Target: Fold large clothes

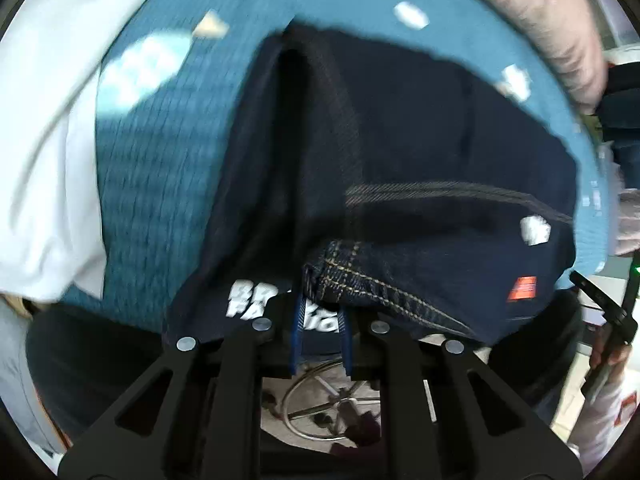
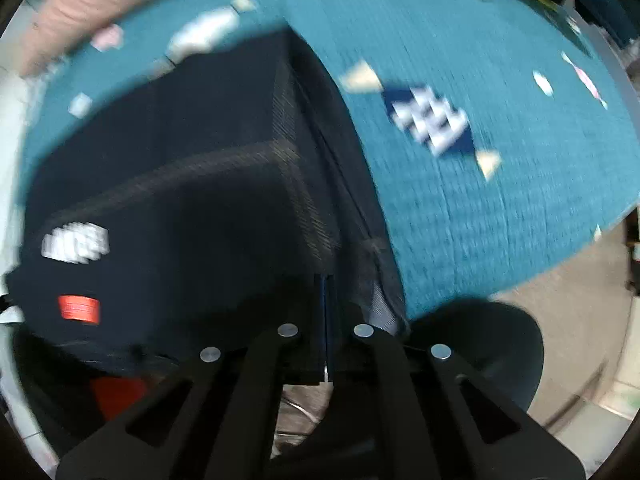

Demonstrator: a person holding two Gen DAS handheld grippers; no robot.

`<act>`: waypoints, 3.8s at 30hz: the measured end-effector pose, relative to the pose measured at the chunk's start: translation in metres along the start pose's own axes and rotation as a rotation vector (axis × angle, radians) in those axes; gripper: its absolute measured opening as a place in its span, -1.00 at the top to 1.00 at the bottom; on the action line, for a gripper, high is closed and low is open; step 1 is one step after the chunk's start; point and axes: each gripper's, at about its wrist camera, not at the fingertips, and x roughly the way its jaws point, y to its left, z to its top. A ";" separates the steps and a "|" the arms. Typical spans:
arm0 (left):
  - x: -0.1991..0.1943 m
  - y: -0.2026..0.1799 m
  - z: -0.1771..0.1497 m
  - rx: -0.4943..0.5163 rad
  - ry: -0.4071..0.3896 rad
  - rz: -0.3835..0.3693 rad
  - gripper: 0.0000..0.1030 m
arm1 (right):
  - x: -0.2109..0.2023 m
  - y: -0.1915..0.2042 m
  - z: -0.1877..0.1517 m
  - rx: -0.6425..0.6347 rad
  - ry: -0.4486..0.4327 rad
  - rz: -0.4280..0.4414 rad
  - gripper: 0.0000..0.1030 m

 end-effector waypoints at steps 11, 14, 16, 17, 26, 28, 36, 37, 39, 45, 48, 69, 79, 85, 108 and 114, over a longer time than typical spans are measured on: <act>-0.032 0.011 -0.010 -0.031 -0.029 -0.087 0.26 | -0.024 -0.028 -0.004 0.100 -0.039 0.148 -0.29; -0.042 0.015 -0.020 -0.041 -0.020 -0.103 -0.14 | -0.032 -0.025 0.004 0.106 -0.066 0.184 -0.30; -0.048 0.021 -0.024 -0.076 -0.027 -0.133 -0.24 | -0.028 -0.023 0.008 0.124 -0.056 0.207 -0.31; -0.049 0.026 -0.025 -0.093 -0.026 -0.150 -0.24 | -0.024 -0.022 0.011 0.133 -0.045 0.222 -0.31; -0.010 0.045 -0.025 -0.322 0.024 -0.329 -0.24 | 0.023 -0.018 0.019 0.295 0.068 0.336 -0.20; -0.006 0.044 -0.021 -0.350 0.015 -0.356 -0.19 | 0.030 -0.011 0.017 0.287 0.080 0.350 0.50; -0.018 0.029 -0.003 -0.298 -0.066 -0.425 0.93 | 0.010 -0.016 0.003 0.278 0.031 0.332 0.96; -0.022 0.027 -0.001 -0.287 -0.069 -0.421 0.93 | 0.003 -0.017 0.000 0.276 0.027 0.338 0.96; -0.032 0.024 0.002 -0.271 -0.080 -0.414 0.94 | -0.010 -0.019 -0.007 0.267 0.016 0.343 0.97; -0.043 0.027 -0.017 -0.203 -0.081 -0.357 0.94 | -0.028 -0.016 -0.044 0.195 0.014 0.301 0.97; -0.012 0.044 -0.027 -0.234 -0.019 -0.244 0.96 | 0.005 -0.015 -0.046 0.213 0.066 0.275 0.84; -0.019 0.030 0.078 -0.230 -0.067 -0.398 0.04 | -0.031 -0.028 0.073 0.191 -0.027 0.286 -0.53; 0.017 0.022 0.107 -0.323 -0.008 -0.328 0.33 | 0.022 0.000 0.109 0.167 0.090 0.305 0.45; -0.014 0.009 0.111 -0.208 -0.093 -0.286 0.97 | -0.003 0.011 0.108 0.120 -0.002 0.277 0.71; -0.060 0.005 0.116 -0.173 -0.221 -0.254 0.27 | -0.049 0.015 0.109 0.121 -0.128 0.221 0.01; -0.062 -0.033 0.074 -0.059 -0.162 -0.305 0.27 | -0.072 0.055 0.053 -0.035 -0.085 0.331 0.41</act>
